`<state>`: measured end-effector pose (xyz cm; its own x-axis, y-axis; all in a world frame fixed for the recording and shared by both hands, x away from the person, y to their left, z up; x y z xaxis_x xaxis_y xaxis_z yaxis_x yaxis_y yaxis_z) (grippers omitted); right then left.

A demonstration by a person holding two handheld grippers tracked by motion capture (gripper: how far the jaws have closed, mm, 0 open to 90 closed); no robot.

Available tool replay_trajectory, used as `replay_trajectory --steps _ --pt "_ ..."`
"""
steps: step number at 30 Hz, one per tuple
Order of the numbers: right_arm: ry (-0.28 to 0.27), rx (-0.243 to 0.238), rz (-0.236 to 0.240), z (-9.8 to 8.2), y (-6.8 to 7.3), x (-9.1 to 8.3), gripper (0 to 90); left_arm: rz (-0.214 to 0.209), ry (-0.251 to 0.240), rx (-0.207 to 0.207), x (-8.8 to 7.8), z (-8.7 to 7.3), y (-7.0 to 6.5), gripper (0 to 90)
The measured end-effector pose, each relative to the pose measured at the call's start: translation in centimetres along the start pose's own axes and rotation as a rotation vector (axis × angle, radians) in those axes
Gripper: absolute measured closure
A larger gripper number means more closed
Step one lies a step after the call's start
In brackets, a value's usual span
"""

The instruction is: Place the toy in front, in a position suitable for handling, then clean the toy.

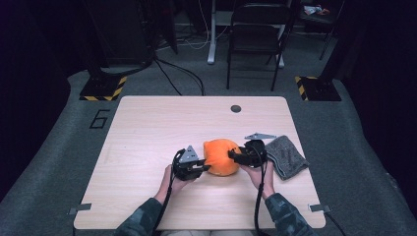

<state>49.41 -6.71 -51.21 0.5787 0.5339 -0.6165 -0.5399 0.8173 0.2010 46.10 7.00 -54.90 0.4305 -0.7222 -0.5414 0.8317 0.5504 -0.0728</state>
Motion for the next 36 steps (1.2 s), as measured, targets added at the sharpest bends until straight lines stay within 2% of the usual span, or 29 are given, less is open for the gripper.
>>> replay_trajectory --steps 1,2,3,6,8,10,12,15,17,19,22,25,31,33,34,36 --pt "-0.005 -0.006 0.001 0.1 0.0 -0.2 32.2 0.007 0.004 0.009 0.0 0.0 0.0 72.5" --pt "-0.009 -0.019 -0.02 0.3 -0.2 -0.5 24.7 0.01 0.005 0.009 0.0 0.0 0.0 71.8" --pt "-0.015 -0.033 -0.037 0.5 -0.5 -0.9 21.5 0.006 0.007 0.006 -0.1 0.0 0.0 71.3" --pt "-0.051 -0.055 -0.065 1.2 -1.6 -2.5 19.8 0.007 0.01 0.01 -0.2 -0.1 0.2 70.6" --pt "-0.066 -0.061 -0.107 1.5 -3.1 -3.8 19.7 0.003 0.009 0.016 -0.1 0.0 0.1 70.3" --pt "-0.049 -0.076 -0.165 1.4 -5.0 -4.9 17.1 0.003 0.007 0.025 -0.1 0.0 0.1 70.0" --pt "-0.041 -0.047 -0.196 1.0 -6.7 -5.8 16.1 0.001 0.008 0.031 -0.1 0.1 0.1 70.0" --pt "-0.003 -0.035 -0.302 -0.5 -10.5 -7.0 16.9 -0.001 0.006 0.034 0.0 0.2 0.2 69.8" --pt "0.031 -0.01 -0.347 -1.7 -12.4 -7.2 17.4 0.001 0.006 0.035 0.1 0.3 0.2 69.7" --pt "0.068 0.027 -0.362 -2.9 -13.6 -7.0 17.7 0.002 -0.001 0.03 0.1 0.5 0.2 69.6" --pt "0.095 0.075 -0.381 -4.1 -14.8 -6.5 18.3 -0.005 0.002 0.04 0.2 0.6 0.1 69.5" --pt "0.12 0.083 -0.401 -4.8 -15.8 -6.0 18.5 -0.008 0.002 0.038 0.3 0.6 0.0 69.5" --pt "0.141 0.129 -0.401 -5.9 -16.8 -5.4 18.3 -0.005 0.006 0.036 0.2 0.5 0.0 69.3" --pt "0.146 0.132 -0.4 -6.3 -17.2 -5.0 19.9 -0.004 0.006 0.034 0.2 0.5 0.0 69.3" --pt "0.162 0.146 -0.402 -6.7 -17.3 -4.8 21.1 -0.005 0.005 0.033 0.2 0.5 0.1 69.4" --pt "0.197 0.141 -0.405 -7.6 -17.5 -4.3 25.0 -0.008 0.003 0.035 0.2 0.5 0.1 69.4"
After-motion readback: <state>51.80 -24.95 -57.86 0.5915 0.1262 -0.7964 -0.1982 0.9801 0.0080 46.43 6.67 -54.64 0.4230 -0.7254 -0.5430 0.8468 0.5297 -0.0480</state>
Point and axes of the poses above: each handheld gripper's, and its own axes: x roughly forward along the jaws, z roughly out of its top, y roughly to its left, the point moved 10 cm from there along x, roughly forward along the jaws, and after that the axes turned 3 degrees about -x, right-handed, at the moved point
